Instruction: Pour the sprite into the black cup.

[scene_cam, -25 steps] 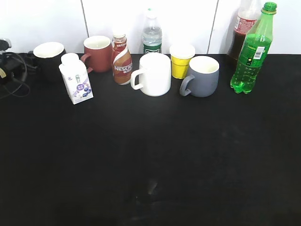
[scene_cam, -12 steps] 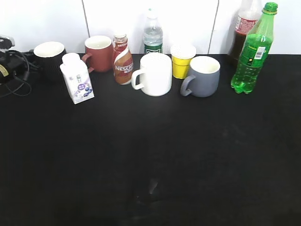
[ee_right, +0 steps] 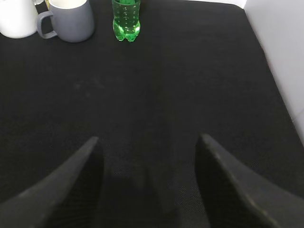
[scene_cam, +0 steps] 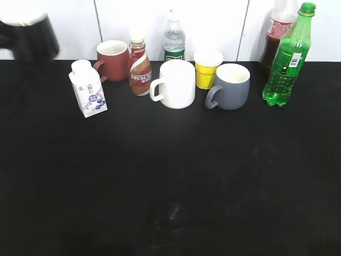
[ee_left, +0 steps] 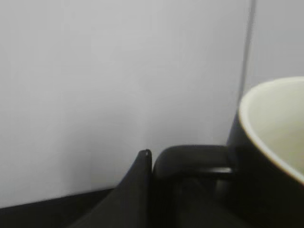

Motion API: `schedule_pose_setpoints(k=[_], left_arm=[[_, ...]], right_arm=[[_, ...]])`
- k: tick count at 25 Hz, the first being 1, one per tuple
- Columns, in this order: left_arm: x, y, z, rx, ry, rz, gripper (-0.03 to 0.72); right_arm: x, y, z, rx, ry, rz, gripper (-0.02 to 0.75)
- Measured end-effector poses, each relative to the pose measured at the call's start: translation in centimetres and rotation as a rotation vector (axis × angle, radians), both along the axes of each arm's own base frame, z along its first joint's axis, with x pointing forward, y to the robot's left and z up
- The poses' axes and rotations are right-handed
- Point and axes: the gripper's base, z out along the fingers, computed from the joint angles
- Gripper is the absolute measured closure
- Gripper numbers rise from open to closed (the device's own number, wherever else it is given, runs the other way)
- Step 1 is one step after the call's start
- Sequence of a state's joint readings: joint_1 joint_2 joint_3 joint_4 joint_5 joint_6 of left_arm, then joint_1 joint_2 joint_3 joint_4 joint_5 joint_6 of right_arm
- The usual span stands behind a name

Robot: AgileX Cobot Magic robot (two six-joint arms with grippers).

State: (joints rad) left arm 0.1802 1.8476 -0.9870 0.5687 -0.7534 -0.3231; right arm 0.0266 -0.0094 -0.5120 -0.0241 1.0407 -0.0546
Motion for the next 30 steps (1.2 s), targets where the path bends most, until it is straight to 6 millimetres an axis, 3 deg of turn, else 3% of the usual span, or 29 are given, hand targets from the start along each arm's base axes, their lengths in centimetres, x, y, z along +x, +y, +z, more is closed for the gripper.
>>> schedule_pose_setpoints(k=[3,5,7,8,10,13,14,17,22,26,30], left_arm=[[-7.7,-3.2,3.7,0.015,-0.032,-0.046,0.642],[-11.7,-7.0,4.0,0.025,-0.019,-0.158,0.642],[-14.0,-10.3,3.0,0.029,0.022,-0.282,0.642],[-14.5,-11.8,2.6,0.034,0.041,-0.339,0.642],[-14.9,-14.0,1.8,0.026,0.055,-0.432,0.642],[-14.0,-14.6,-0.5,-0.002,0.106,-0.461,0.642],[-13.7,-14.8,-1.1,-0.024,0.111,-0.461,0.642],[-12.9,-14.9,-2.5,-0.084,0.129,-0.439,0.643],[-12.2,-15.3,-5.5,-0.100,0.174,-0.456,0.643],[-11.2,-15.5,-5.6,-0.067,0.141,-0.458,0.643],[-10.7,-15.7,-5.1,-0.073,0.112,-0.459,0.643]], right_arm=[[0.0,0.0,0.0,0.000,-0.001,0.000,0.279],[0.7,0.2,1.2,0.021,-0.066,0.014,0.279],[3.9,0.3,3.0,0.031,-0.226,0.018,0.279],[6.3,0.4,2.8,0.039,-0.268,0.019,0.279],[11.0,0.5,1.1,0.084,-0.352,0.007,0.278],[17.1,0.5,-2.0,0.064,-0.390,-0.011,0.277],[19.2,0.6,-3.5,0.040,-0.369,0.003,0.258],[24.5,1.1,-7.7,0.021,-0.302,0.048,0.085],[32.9,1.8,-12.0,0.042,-0.311,0.093,0.067],[37.2,3.3,-14.2,0.064,-0.307,0.137,0.067],[38.7,3.3,-15.7,0.083,-0.317,0.092,0.068]])
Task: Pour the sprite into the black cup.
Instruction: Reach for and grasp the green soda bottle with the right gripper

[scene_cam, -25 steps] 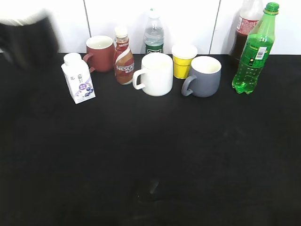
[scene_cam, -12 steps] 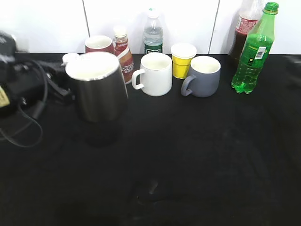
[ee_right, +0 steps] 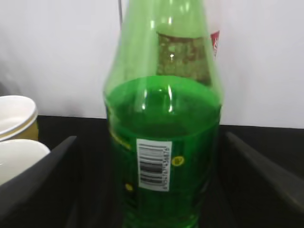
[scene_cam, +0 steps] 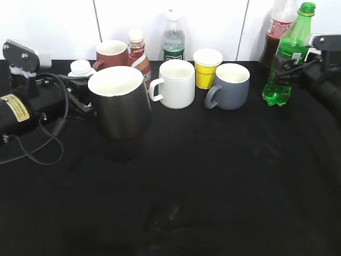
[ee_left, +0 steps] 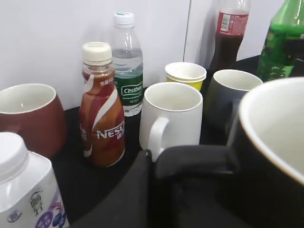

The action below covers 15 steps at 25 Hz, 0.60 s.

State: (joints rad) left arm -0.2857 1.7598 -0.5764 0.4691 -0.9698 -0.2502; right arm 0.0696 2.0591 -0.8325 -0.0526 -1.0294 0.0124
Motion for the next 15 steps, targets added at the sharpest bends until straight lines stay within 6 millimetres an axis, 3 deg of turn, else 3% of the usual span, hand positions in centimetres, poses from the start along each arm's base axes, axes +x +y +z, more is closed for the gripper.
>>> schedule_pose_setpoints(k=[10,15], left_arm=[[0.0,0.0,0.0,0.000,-0.003,-0.001,0.643],[0.0,0.0,0.1,-0.006,-0.010,-0.003,0.643]], right_arm=[[5.4,0.3,-4.6,0.006,-0.008,-0.006,0.105],[6.7,0.6,-5.0,-0.004,-0.017,0.013,0.240]])
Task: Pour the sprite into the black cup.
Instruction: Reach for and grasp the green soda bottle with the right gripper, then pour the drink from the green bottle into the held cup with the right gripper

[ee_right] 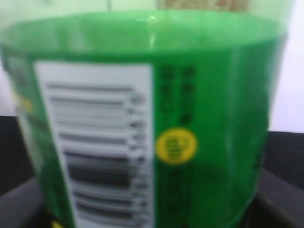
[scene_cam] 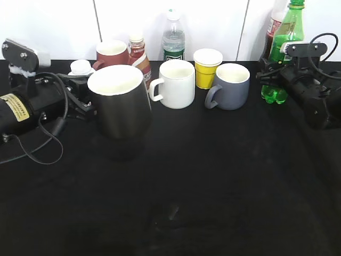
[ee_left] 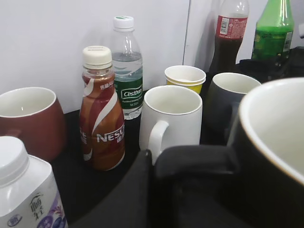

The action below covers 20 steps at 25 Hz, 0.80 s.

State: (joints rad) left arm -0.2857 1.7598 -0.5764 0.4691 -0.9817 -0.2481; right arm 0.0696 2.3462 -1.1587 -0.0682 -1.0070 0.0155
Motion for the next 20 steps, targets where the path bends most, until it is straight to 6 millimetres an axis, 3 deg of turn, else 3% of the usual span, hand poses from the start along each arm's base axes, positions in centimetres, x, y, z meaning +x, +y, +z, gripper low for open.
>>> schedule_pose_setpoints(k=[1,5,7,9,11,13,15,18,20], left_arm=[[0.0,0.0,0.0,-0.001,-0.002,-0.001,0.643],[0.0,0.0,0.0,-0.001,-0.002,-0.001,0.643],[0.0,0.0,0.0,-0.001,-0.002,-0.001,0.643],[0.0,0.0,0.0,-0.002,-0.002,-0.001,0.643],[0.0,-0.1,0.2,-0.012,-0.013,-0.004,0.642],[-0.1,-0.2,0.4,-0.025,-0.035,-0.018,0.642],[-0.2,-0.4,0.5,-0.024,-0.050,-0.047,0.642],[-0.5,-0.7,0.5,-0.011,-0.066,-0.098,0.641],[-0.6,-0.8,0.7,-0.025,-0.084,-0.108,0.639]], right_arm=[[0.0,0.0,0.0,-0.002,-0.001,0.003,0.279],[0.0,0.1,0.1,-0.008,-0.005,0.007,0.281],[-1.0,0.1,0.6,-0.017,0.000,0.022,0.281],[-2.5,0.2,3.7,-0.025,-0.035,0.042,0.281],[-3.6,0.9,8.9,-0.068,-0.149,0.126,0.281],[-5.0,3.2,13.9,-0.144,-0.238,0.256,0.282],[-6.7,6.9,16.3,-0.186,-0.283,0.383,0.282],[-9.1,13.4,15.9,-0.280,-0.262,0.579,0.286],[-10.3,16.1,16.0,-0.416,-0.319,0.664,0.285]])
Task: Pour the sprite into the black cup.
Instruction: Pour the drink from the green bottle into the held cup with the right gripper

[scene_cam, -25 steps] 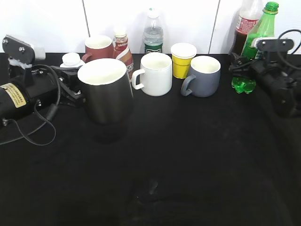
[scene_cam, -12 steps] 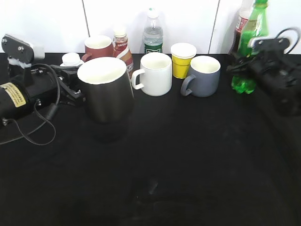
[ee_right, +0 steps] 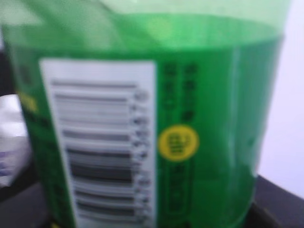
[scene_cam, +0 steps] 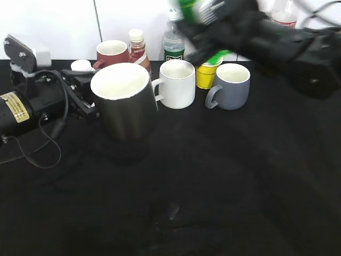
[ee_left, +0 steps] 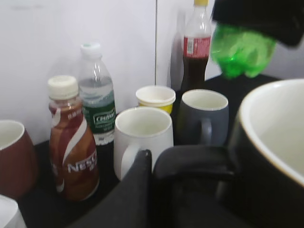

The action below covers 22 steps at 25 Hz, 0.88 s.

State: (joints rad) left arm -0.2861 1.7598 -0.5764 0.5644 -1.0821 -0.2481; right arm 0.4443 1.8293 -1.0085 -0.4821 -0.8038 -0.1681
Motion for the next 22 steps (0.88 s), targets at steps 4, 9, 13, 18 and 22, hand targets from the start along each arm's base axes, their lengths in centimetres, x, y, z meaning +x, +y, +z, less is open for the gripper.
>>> schedule_pose_setpoints(k=[4,9,13,18,22], left_arm=[[0.12,0.13,-0.04,0.001,0.005,0.020,0.639],[0.06,0.07,-0.07,0.069,-0.057,0.003,0.639],[0.05,0.11,-0.40,0.125,-0.060,0.000,0.638],[0.04,0.08,-0.28,0.115,-0.070,-0.003,0.638],[0.04,0.07,-0.27,0.115,-0.071,-0.003,0.638]], right_arm=[[-0.46,0.67,-0.51,-0.247,-0.165,0.062,0.287],[-0.21,0.41,-0.80,-0.542,-0.416,0.043,0.288],[0.19,0.01,-0.69,-0.708,-0.565,-0.012,0.288],[0.34,-0.15,-0.62,-0.824,-0.670,-0.032,0.288],[0.34,-0.15,-0.62,-0.847,-0.692,-0.030,0.288]])
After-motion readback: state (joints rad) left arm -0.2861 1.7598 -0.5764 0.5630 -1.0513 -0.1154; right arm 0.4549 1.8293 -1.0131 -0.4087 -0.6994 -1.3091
